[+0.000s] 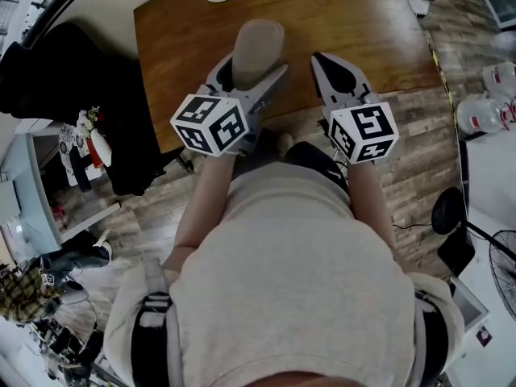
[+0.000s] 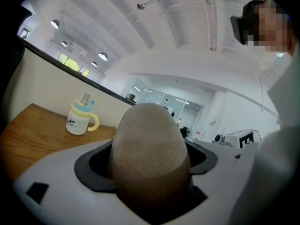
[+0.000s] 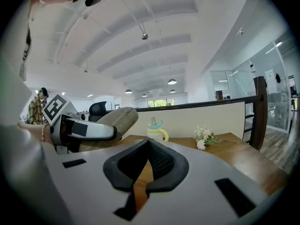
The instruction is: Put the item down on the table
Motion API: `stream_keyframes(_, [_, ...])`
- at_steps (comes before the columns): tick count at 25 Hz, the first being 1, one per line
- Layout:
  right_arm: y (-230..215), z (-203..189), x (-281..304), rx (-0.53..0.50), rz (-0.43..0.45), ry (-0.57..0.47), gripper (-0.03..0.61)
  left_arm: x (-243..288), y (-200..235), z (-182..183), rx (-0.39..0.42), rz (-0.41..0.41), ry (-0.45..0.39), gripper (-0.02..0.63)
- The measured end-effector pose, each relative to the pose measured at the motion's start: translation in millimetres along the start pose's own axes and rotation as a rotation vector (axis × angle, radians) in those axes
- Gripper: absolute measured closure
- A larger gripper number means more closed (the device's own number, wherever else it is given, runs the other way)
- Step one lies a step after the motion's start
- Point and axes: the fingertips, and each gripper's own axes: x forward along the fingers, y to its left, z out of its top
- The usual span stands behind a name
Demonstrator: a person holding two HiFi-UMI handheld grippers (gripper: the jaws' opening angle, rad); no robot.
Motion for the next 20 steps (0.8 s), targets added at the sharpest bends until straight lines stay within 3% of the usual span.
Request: stream_keyframes(20, [-19,1,22,0.072,-0.123,0.017,0.568,26,32,15,0.024,-0.06,0.105,0.192])
